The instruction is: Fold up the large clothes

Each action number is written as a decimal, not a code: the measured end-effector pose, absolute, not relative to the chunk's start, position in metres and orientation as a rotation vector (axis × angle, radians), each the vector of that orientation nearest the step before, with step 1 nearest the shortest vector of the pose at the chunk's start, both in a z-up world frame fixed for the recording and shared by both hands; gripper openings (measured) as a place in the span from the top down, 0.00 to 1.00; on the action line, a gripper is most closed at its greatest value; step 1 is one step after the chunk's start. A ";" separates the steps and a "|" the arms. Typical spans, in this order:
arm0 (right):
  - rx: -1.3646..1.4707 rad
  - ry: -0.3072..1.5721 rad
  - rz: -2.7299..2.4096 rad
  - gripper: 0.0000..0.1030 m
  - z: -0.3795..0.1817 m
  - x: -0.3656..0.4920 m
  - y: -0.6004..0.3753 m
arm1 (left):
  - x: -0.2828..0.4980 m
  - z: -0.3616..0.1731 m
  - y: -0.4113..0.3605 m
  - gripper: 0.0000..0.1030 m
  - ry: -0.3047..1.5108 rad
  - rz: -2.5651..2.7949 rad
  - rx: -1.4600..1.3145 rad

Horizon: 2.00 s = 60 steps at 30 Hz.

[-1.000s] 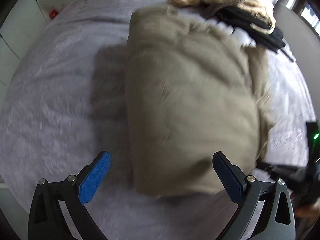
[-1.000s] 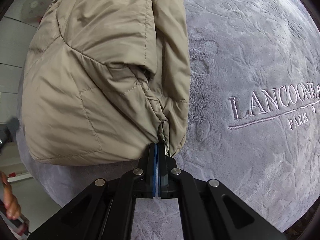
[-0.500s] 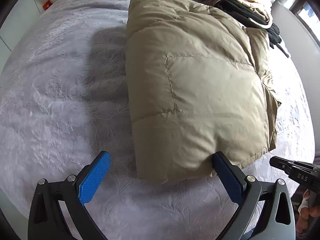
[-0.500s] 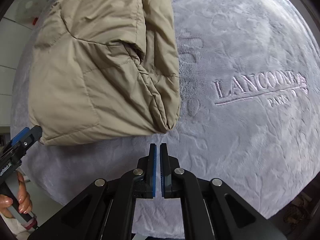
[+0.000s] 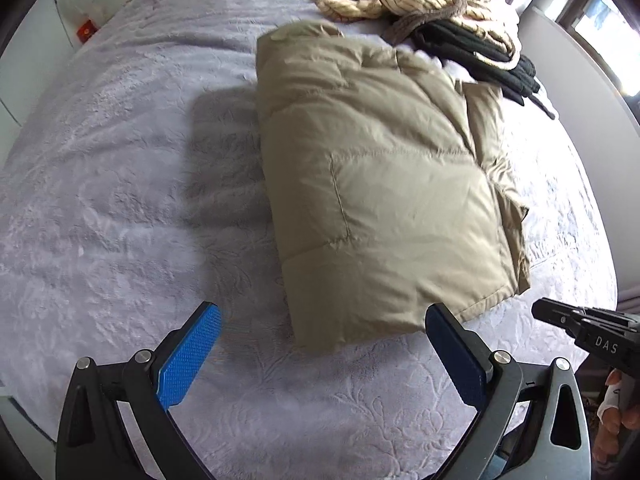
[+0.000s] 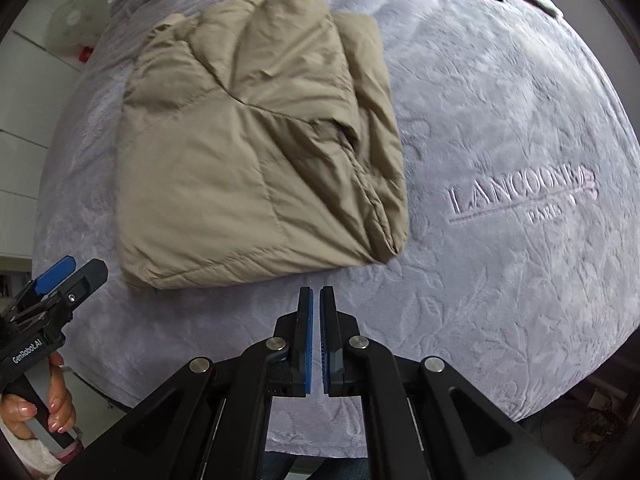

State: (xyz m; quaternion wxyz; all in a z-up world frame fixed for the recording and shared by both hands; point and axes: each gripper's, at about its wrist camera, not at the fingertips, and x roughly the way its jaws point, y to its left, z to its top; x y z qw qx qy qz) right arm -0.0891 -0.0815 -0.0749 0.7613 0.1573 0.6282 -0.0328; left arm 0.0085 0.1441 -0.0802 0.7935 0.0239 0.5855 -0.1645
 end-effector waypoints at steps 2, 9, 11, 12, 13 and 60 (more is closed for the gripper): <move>0.321 1.348 -0.059 0.96 -0.062 -0.082 -0.083 | 0.006 -0.071 0.146 0.01 1.248 -0.345 0.043; 0.277 1.268 -0.052 0.43 -0.011 -0.070 -0.102 | -0.005 -0.031 0.146 0.01 1.179 -0.293 -0.012; 0.255 1.219 -0.047 0.23 -0.005 -0.066 -0.113 | -0.008 -0.018 0.145 0.01 1.160 -0.280 -0.027; 0.234 1.197 -0.044 0.23 0.003 -0.067 -0.111 | -0.009 -0.014 0.144 0.01 1.154 -0.278 -0.033; 0.222 1.187 -0.043 0.23 0.009 -0.067 -0.112 | -0.011 -0.008 0.144 0.01 1.145 -0.270 -0.037; 0.152 0.951 -0.148 0.00 0.087 -0.085 -0.115 | -0.054 0.072 0.122 0.01 0.968 -0.101 0.068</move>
